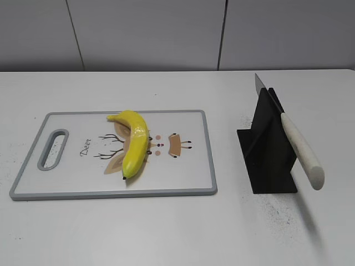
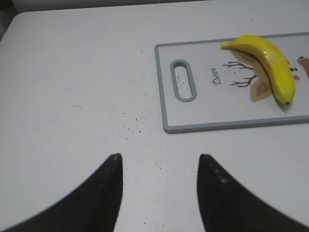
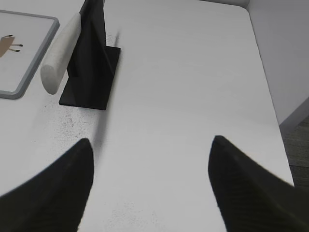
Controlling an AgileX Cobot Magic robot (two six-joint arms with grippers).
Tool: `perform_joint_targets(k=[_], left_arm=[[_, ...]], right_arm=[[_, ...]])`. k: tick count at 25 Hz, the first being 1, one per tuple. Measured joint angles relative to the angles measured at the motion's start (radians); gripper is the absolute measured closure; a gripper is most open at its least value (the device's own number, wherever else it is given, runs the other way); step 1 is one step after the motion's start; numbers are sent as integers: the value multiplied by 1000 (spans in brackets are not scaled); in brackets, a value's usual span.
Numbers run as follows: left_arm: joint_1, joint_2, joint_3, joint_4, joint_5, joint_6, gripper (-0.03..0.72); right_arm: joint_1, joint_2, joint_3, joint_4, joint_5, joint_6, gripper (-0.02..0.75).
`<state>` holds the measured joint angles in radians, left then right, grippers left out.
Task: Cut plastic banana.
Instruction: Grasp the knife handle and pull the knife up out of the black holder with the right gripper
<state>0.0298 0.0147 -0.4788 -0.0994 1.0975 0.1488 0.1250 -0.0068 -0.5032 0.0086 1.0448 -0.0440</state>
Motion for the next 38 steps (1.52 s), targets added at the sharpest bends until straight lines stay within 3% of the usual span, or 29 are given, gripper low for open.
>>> perform_joint_targets(k=[38], left_arm=[[0,0,0,0,0,0,211]], right_arm=[[0,56,-1,-9,7,60,191]])
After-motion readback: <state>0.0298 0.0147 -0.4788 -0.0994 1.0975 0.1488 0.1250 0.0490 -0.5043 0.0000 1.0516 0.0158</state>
